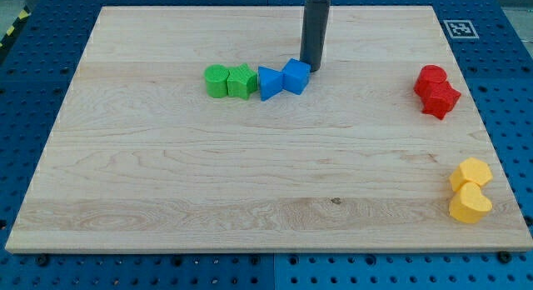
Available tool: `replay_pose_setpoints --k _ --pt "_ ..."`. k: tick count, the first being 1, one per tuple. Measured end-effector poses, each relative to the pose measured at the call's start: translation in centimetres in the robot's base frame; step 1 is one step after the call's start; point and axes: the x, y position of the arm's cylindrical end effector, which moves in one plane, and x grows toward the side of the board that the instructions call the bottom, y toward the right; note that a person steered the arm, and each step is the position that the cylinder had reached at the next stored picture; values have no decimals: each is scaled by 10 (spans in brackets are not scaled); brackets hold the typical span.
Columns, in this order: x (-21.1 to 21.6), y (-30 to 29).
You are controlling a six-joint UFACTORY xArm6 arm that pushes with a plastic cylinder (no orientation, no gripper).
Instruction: Put the red circle to the right of the blue cube
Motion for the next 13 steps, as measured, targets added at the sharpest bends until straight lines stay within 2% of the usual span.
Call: replay_pose_setpoints --k 2,5,6,7,8,11,13 --pt "-12 11" --pt "-20 201" --pt "1 244" --pt "44 244" --pt "57 234" --pt "57 219" --pt "57 123"
